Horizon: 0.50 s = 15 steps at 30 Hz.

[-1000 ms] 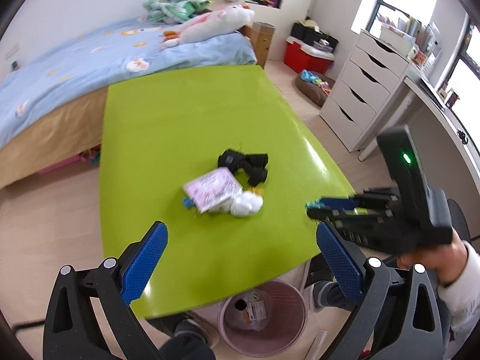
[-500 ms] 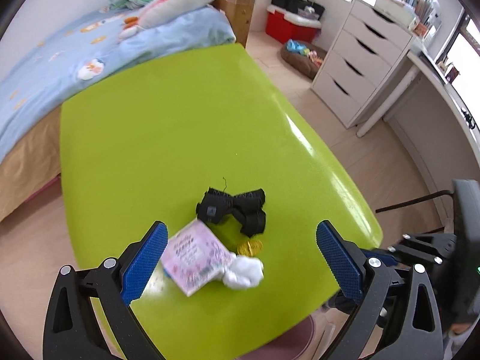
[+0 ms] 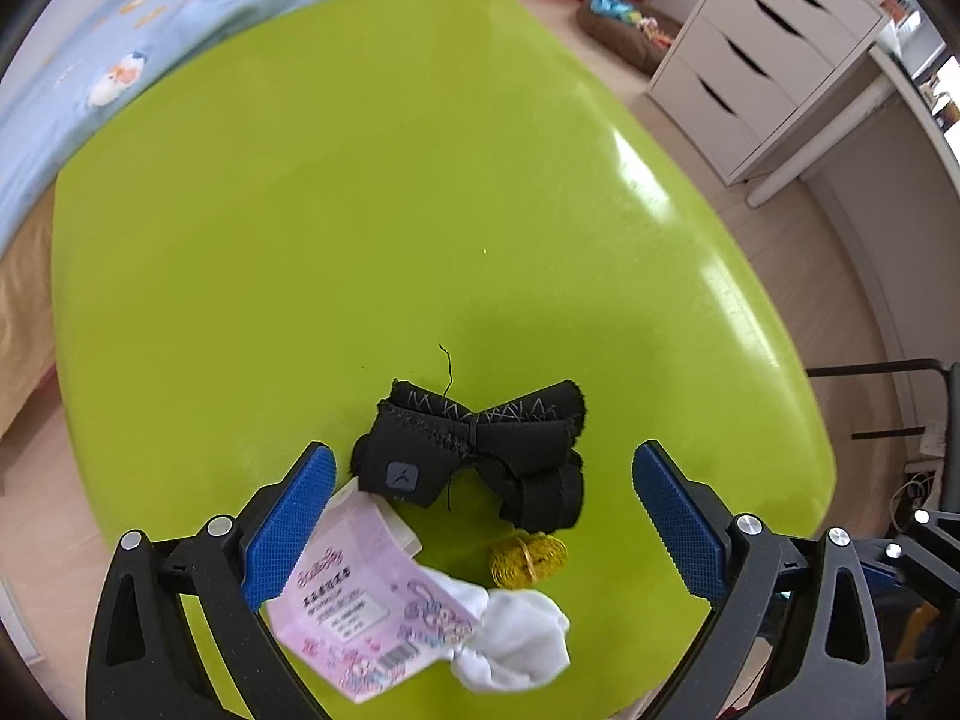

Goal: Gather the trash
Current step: 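Grasp the black glove with the left tool while the right holds the binder clip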

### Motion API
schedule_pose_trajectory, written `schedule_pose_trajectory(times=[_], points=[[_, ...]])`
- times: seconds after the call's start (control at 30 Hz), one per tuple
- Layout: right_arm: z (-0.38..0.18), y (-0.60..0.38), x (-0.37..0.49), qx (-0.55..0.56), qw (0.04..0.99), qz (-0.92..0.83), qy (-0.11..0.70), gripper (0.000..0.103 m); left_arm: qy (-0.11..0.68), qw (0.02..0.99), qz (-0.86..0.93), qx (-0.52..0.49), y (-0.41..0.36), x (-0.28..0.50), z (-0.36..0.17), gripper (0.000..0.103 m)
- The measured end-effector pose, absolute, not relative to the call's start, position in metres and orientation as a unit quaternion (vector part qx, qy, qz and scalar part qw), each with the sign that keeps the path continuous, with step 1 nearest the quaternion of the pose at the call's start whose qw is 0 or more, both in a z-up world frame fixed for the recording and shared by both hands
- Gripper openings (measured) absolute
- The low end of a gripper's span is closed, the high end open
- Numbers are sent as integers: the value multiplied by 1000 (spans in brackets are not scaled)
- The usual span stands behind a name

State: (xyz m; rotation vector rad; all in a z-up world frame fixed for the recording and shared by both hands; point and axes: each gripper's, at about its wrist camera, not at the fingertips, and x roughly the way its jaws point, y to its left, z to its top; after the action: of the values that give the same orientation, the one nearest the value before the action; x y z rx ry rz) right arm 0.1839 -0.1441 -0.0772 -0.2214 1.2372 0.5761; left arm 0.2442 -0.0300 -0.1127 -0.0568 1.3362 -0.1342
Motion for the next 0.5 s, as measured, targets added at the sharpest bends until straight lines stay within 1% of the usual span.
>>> schedule_pose_trajectory(times=[0.13,0.17,0.2,0.33,0.5], points=[[-78,-144,185,-101,771,263,572,26,623,780,-55,-18,-35,246,-120,95],[-78,-144,185,-100,770,262,572,26,621,782,-54,-15,-36,246,-120,89],[-79,-144,185,-101,770,262,572,26,622,782,-52,-12,-37,247,-120,79],[-80,-143,185,-99,770,262,573,26,623,781,-47,-7,-35,245,-121,73],[-82,-143,184,-97,770,263,573,26,611,790,-50,-10,-28,240,-113,63]])
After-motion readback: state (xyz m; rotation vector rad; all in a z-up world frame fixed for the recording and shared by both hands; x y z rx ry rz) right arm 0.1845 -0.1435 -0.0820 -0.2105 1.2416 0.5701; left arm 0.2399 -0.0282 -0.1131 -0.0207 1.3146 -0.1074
